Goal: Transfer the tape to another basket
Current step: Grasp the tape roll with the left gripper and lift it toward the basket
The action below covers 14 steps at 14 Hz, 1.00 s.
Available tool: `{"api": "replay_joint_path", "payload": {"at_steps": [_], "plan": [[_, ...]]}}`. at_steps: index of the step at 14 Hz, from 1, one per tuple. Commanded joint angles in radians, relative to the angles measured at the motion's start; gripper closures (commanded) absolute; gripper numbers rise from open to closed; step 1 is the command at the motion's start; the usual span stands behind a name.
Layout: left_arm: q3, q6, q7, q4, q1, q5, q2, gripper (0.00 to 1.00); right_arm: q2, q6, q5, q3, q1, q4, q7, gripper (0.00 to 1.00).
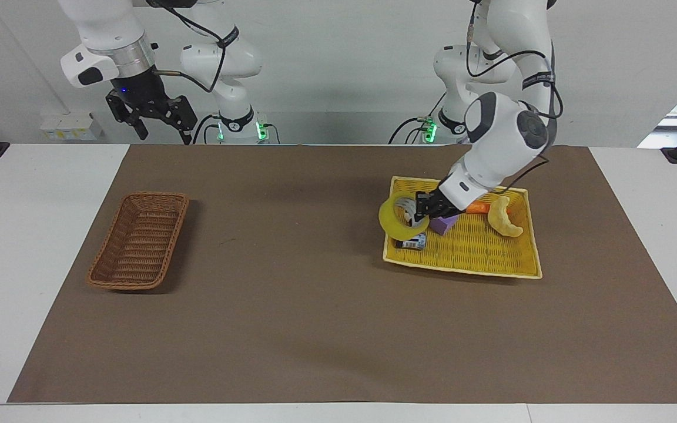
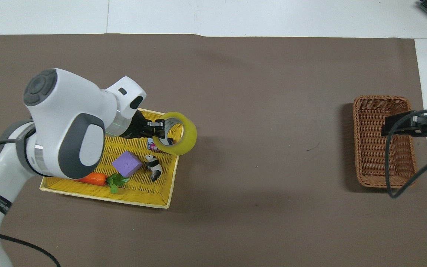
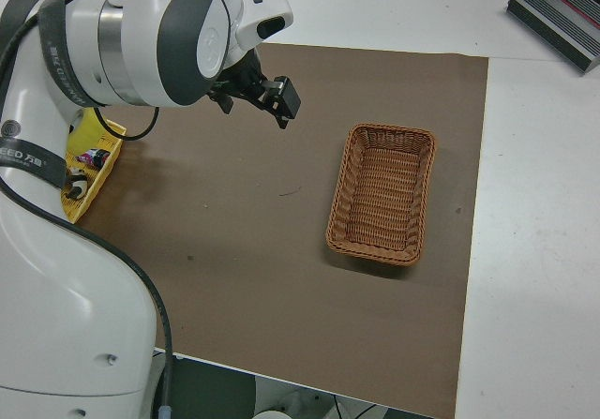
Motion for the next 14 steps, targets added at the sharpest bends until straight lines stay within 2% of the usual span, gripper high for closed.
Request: {"api": "replay_joint_path", "payload": {"at_steps": [1,5,9,14], "plan": [[0.017,0.029,-0.147,0.034,-0.097,-0.015,-0.013,1.0,-0.017,0.008,0.001,0.014,-0.019,-0.016,-0.021,0.0],[-0.033,0.033,-0.25,0.091,-0.131,-0.022,-0.019,1.0,-0.017,0.008,0.001,0.014,-0.019,-0.016,-0.021,0.0],[-0.062,0.131,-0.251,0.088,-0.133,-0.189,-0.019,1.0,-0.017,0.008,0.001,0.014,-0.019,-0.016,-0.021,0.0],[-0.128,0.23,-0.251,0.077,-0.135,-0.283,-0.021,1.0,-0.017,0.008,0.001,0.014,-0.019,-0.016,-0.021,0.0]]}}
